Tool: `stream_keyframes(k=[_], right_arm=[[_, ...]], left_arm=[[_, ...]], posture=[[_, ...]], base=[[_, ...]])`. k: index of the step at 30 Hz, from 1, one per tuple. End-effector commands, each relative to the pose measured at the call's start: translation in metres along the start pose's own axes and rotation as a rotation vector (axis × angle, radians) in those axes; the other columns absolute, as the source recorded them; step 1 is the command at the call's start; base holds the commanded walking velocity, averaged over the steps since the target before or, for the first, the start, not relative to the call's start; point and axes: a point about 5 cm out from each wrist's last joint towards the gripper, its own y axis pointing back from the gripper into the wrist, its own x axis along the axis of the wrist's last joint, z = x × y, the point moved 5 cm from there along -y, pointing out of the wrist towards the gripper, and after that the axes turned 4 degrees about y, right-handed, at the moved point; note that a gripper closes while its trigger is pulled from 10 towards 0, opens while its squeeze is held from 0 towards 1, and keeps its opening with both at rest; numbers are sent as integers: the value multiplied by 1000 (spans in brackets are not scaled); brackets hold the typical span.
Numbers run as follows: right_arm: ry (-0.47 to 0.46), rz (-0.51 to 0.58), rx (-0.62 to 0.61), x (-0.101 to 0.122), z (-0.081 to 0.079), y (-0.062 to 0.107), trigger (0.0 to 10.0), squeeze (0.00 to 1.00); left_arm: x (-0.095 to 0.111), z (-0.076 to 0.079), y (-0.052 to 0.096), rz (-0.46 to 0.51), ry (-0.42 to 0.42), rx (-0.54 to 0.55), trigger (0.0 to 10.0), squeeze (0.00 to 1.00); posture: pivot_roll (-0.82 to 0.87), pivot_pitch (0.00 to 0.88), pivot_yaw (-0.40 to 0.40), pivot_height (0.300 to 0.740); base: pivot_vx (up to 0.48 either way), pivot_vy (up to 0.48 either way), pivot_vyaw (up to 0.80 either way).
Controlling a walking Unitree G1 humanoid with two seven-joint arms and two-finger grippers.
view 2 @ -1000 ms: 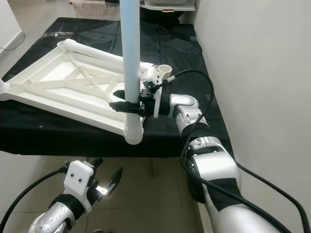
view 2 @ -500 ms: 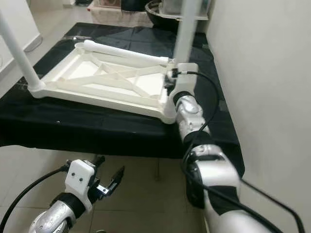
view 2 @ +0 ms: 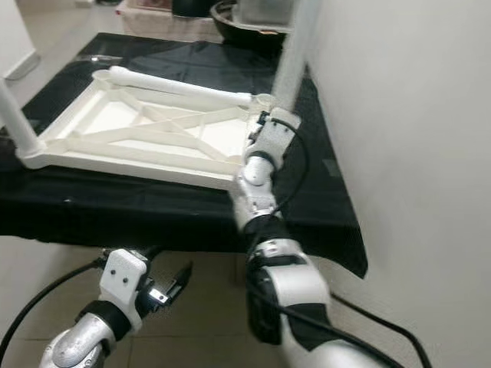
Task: Building children table
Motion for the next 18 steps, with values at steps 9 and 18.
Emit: stream_keyframes(k=[9,18], right_arm=[[-14,167,451,36,-4,-4,10000,0],[76,-115,1416,12,-30,57,10000,0]], left_arm=[[-7,2,-1,-19,-1,-13,10000,0],[-8,2,-2,-20,-1,-15,10000,0]], posture=[[147,123,-35,740],[167,125,-46,740]], base=[[0,0,0],[0,0,0]])
